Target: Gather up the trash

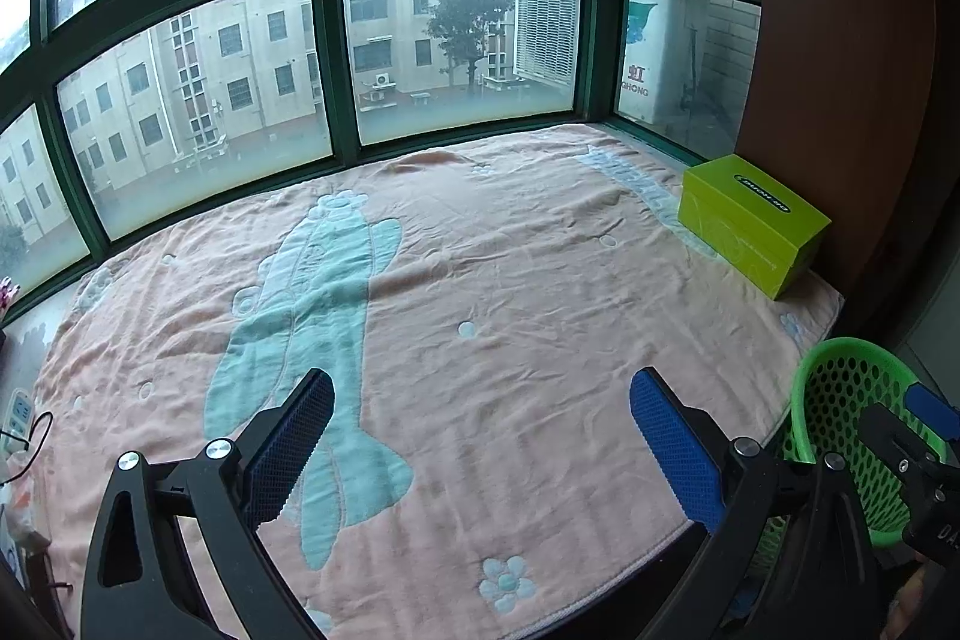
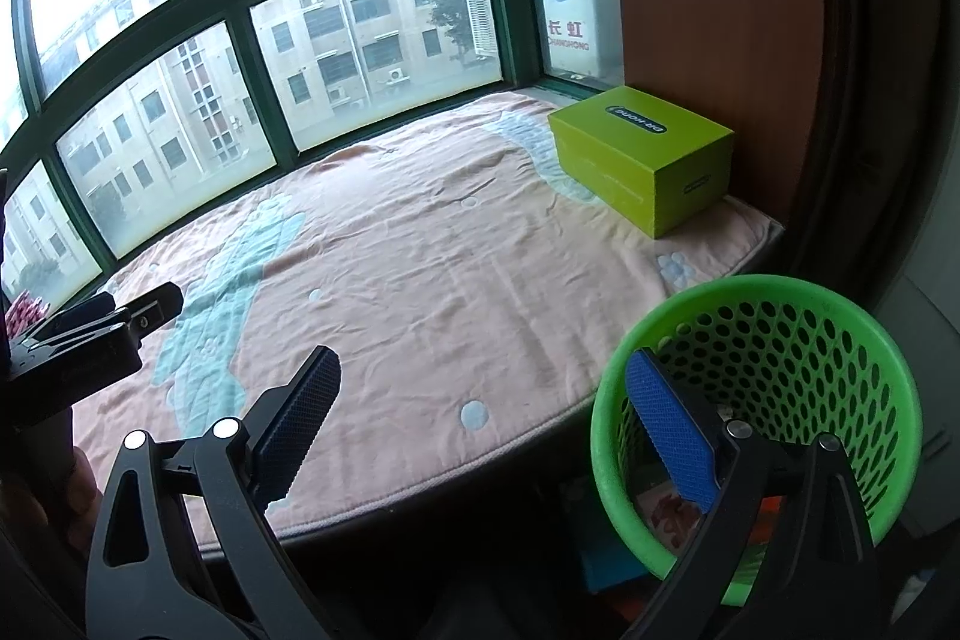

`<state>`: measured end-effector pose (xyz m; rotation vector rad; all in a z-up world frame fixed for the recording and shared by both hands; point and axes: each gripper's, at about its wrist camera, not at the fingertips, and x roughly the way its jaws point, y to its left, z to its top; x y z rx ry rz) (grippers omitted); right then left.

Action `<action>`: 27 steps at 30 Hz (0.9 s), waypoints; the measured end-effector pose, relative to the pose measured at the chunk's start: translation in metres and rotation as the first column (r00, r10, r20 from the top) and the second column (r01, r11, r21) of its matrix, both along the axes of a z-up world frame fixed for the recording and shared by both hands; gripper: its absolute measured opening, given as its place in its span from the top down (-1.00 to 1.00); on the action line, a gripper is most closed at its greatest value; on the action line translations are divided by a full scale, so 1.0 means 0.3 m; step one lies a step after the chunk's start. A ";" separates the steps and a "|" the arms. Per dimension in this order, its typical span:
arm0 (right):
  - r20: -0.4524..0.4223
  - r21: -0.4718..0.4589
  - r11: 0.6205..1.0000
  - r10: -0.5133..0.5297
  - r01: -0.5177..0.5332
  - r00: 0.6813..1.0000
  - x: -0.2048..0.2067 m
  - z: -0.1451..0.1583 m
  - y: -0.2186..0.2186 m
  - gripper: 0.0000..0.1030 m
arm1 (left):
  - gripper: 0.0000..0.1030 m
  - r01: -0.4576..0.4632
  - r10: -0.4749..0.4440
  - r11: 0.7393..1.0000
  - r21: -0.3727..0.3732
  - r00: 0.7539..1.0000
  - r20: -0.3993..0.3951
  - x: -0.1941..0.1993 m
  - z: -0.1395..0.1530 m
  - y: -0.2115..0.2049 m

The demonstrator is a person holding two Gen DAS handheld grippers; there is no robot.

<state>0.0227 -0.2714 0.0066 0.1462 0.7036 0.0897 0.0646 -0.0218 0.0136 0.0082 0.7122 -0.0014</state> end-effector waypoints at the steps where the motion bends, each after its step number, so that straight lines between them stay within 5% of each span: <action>1: 0.000 0.001 1.000 0.001 -0.001 1.000 0.001 0.001 0.000 -0.85 | -0.86 -0.001 0.001 1.000 0.001 1.000 0.000 0.000 0.000 0.000; 27: -0.002 0.003 1.000 0.003 -0.003 1.000 0.001 -0.002 0.006 -0.85 | -0.86 -0.009 0.009 1.000 0.002 1.000 0.000 -0.006 -0.007 0.012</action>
